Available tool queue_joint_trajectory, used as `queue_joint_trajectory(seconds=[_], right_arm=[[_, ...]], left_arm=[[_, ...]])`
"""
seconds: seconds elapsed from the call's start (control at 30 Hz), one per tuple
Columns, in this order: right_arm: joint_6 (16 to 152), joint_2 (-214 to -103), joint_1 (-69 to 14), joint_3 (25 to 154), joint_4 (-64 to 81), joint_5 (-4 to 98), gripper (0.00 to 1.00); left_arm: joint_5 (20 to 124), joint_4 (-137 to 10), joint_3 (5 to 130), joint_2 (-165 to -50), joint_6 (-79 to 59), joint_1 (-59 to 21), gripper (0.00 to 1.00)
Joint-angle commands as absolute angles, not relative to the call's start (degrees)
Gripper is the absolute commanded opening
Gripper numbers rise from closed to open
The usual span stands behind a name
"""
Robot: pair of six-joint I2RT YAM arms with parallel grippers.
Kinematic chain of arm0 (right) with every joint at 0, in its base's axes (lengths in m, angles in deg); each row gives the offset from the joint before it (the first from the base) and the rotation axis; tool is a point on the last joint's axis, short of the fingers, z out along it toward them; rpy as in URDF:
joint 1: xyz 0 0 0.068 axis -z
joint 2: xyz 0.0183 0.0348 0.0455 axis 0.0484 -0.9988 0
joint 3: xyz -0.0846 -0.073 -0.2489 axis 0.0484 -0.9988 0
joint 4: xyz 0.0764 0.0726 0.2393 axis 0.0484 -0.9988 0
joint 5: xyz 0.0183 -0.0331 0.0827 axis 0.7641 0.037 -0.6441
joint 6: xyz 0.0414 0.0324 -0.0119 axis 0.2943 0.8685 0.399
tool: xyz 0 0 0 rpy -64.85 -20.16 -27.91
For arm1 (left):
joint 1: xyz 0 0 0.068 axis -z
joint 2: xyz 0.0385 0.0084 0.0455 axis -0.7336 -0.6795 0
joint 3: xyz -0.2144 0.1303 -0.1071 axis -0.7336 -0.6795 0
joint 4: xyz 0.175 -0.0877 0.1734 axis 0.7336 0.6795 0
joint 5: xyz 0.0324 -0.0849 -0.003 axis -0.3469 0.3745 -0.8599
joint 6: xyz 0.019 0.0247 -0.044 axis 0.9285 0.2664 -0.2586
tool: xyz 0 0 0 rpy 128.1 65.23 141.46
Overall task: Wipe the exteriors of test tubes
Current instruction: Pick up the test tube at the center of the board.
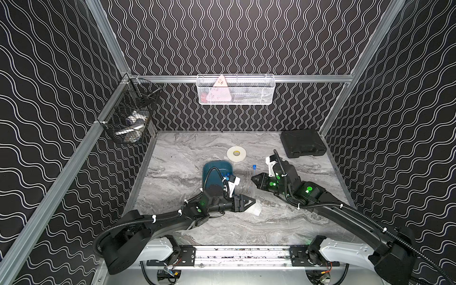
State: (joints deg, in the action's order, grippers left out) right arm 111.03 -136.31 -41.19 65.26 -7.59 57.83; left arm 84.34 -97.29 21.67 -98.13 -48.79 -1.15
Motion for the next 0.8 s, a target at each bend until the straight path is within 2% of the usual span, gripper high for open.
queue_joint_trajectory(seconds=[0.0, 0.27, 0.33, 0.5, 0.57, 0.67, 0.77], right_arm=[[109.78, -135.83, -41.18, 65.4, -3.95, 56.22, 0.16], [108.63, -134.29, -41.17, 64.36, -3.27, 56.78, 0.16], [108.47, -133.93, -41.19, 64.02, -3.23, 56.8, 0.16], [108.01, -133.59, -41.22, 63.49, -3.4, 56.26, 0.16], [107.99, -133.56, -41.17, 63.1, -2.85, 55.85, 0.16], [107.57, -133.75, -41.18, 62.89, -2.66, 55.38, 0.16], [107.49, -133.85, -41.18, 63.09, -2.92, 55.4, 0.16]], left_arm=[[83.97, -106.14, 23.06, -100.25, -51.43, -1.07, 0.61], [83.59, -110.97, 23.03, -103.3, -53.51, -1.04, 0.32], [83.26, -111.15, 22.74, -103.01, -53.49, -1.03, 0.28], [82.44, -109.05, 22.58, -101.57, -52.48, -1.04, 0.25], [82.54, -108.24, 22.66, -101.04, -52.0, -1.03, 0.27], [82.42, -107.03, 22.8, -100.12, -51.23, -0.98, 0.34], [82.38, -105.12, 23.3, -99.35, -50.34, -1.03, 0.32]])
